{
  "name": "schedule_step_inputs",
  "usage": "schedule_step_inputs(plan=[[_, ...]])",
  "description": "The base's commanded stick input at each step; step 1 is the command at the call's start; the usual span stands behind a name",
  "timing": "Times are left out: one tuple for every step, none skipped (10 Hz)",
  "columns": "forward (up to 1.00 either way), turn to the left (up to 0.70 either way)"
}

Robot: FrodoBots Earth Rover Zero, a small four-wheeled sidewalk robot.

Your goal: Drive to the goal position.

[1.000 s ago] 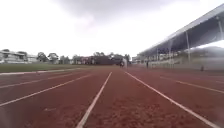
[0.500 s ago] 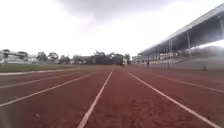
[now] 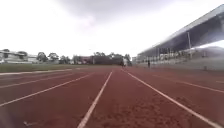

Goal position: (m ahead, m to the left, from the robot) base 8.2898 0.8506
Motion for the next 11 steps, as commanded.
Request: schedule_step_inputs(plan=[[0.45, 0.00], [0.45, 0.00], [0.45, 0.00], [0.45, 0.00], [0.45, 0.00], [0.45, 0.00], [0.45, 0.00], [0.45, 0.00], [0.45, 0.00], [0.45, 0.00], [0.45, 0.00]])
